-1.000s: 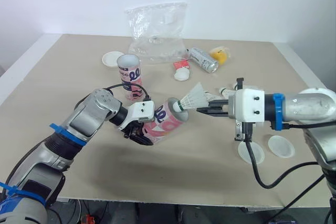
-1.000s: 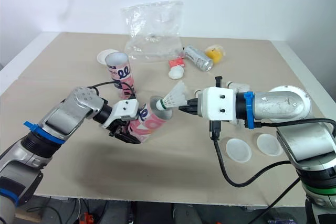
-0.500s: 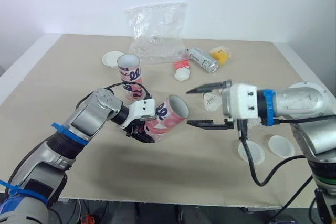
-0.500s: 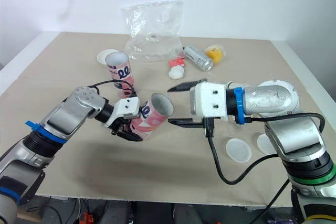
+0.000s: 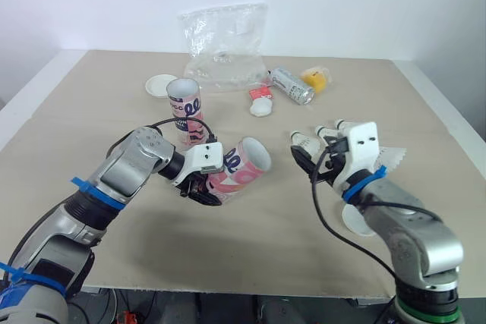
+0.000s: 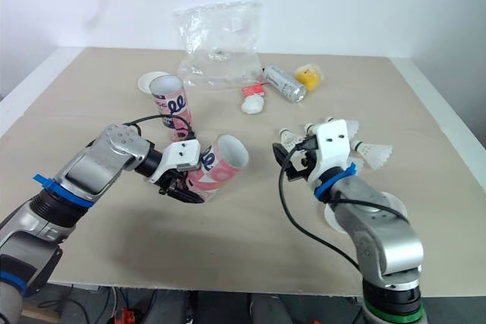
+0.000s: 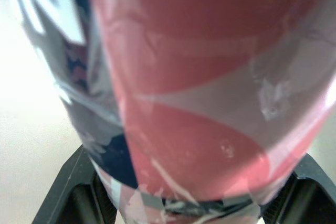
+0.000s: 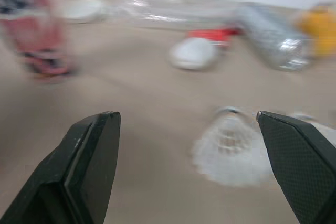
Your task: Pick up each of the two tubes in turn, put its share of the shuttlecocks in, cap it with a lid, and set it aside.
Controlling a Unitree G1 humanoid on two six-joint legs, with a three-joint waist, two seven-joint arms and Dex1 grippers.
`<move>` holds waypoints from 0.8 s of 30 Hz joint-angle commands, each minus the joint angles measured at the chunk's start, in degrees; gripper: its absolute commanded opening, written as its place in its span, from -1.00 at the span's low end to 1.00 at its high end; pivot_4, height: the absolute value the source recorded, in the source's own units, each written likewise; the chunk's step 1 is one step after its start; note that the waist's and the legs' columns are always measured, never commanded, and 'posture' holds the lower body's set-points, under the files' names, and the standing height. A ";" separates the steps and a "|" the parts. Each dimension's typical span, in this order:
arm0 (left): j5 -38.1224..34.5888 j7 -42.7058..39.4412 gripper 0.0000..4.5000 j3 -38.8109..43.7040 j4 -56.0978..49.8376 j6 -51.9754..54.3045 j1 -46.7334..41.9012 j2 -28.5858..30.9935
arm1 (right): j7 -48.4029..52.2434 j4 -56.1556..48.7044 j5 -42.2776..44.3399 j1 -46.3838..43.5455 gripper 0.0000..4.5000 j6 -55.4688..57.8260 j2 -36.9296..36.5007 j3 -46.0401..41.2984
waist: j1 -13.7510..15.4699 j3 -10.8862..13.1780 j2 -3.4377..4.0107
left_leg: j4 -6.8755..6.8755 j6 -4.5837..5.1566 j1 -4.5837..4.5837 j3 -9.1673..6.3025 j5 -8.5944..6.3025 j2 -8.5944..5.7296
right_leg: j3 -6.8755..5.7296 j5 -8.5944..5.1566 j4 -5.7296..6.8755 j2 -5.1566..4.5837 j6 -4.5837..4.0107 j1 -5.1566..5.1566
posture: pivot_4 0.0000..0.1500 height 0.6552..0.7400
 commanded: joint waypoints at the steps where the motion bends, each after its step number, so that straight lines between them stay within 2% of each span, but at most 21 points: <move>1: 1.26 0.70 0.29 -0.36 -0.57 0.51 -0.24 0.87 | -5.19 -2.60 -3.99 -0.55 0.97 0.19 3.07 3.18 | -0.02 0.00 0.00 | -0.01 0.00 0.00 0.01 0.00 0.00 | 0.01 0.00 0.01 0.00 0.00 0.00 | 1.00 1.00; 13: 1.16 0.36 0.29 -0.45 -0.92 1.16 -0.29 1.23 | -9.63 4.79 -9.31 -3.20 0.97 -3.45 12.95 5.51 | -0.07 0.00 0.00 | -0.03 0.00 0.00 0.00 0.00 0.01 | -0.01 -0.02 0.00 0.00 -0.01 0.00 | 1.00 1.00; 24: 1.10 0.69 0.29 -0.11 -1.20 1.81 0.05 1.66 | -9.40 20.56 -11.54 -8.71 0.97 -11.69 17.70 4.10 | -0.18 0.01 0.00 | -0.13 0.00 0.00 -0.02 0.00 0.01 | -0.04 -0.08 0.01 0.02 -0.05 -0.02 | 1.00 1.00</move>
